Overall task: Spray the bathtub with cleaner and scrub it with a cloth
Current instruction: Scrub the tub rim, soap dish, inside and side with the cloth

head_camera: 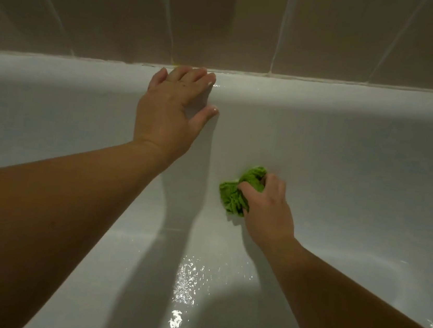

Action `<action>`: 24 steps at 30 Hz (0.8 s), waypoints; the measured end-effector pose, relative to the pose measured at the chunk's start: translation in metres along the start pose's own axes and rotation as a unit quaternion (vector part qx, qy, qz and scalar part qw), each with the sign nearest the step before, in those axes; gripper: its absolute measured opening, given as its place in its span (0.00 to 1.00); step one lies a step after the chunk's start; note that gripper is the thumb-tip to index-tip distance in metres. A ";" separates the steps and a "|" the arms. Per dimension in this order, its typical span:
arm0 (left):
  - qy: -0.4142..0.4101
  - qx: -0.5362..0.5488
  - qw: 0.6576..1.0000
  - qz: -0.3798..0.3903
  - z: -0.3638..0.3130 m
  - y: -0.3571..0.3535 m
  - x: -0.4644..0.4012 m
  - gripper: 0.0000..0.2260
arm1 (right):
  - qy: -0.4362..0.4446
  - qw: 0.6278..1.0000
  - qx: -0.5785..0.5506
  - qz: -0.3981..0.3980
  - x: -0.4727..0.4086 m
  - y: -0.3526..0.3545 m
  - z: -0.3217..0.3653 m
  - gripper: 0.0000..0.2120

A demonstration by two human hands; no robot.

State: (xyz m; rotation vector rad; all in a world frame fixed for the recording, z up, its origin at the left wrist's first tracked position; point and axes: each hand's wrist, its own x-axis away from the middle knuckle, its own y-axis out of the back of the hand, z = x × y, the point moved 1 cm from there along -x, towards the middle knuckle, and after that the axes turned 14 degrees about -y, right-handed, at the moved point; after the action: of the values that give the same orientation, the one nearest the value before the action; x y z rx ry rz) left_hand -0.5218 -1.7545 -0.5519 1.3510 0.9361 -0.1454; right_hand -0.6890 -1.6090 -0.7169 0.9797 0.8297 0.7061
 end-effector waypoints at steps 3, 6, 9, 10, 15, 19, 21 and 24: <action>0.003 -0.005 1.000 0.004 -0.003 0.001 0.000 0.22 | -0.024 0.999 -0.017 0.034 0.009 -0.008 -0.005 0.25; -0.013 -0.020 1.000 -0.007 0.000 -0.003 0.001 0.22 | -0.060 0.995 -0.057 0.056 0.025 -0.027 -0.009 0.24; -0.039 -0.040 0.998 -0.035 0.003 -0.011 0.005 0.23 | -0.096 0.989 -0.054 0.099 0.047 -0.058 -0.011 0.25; -0.045 -0.044 0.997 -0.047 0.004 -0.014 0.005 0.23 | -0.103 0.987 -0.056 0.107 0.052 -0.065 -0.012 0.25; -0.063 -0.054 0.994 -0.068 0.006 -0.022 0.008 0.23 | -0.098 0.990 -0.079 0.064 0.044 -0.058 -0.002 0.23; -0.041 -0.042 0.997 -0.052 0.003 -0.019 0.007 0.24 | -0.049 0.992 -0.110 -0.032 -0.005 0.007 0.018 0.24; -0.030 -0.029 0.998 -0.048 -0.001 -0.017 0.006 0.24 | -0.025 0.987 -0.130 -0.092 -0.029 0.049 0.029 0.26; -0.016 -0.028 0.999 -0.035 -0.007 -0.015 0.004 0.24 | -0.028 0.977 -0.154 -0.145 -0.054 0.098 0.037 0.25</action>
State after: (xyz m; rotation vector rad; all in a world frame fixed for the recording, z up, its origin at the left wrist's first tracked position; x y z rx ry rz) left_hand -0.5314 -1.7504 -0.5656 1.2627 0.9535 -0.1922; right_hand -0.6985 -1.6299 -0.6015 0.5813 0.7671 0.5324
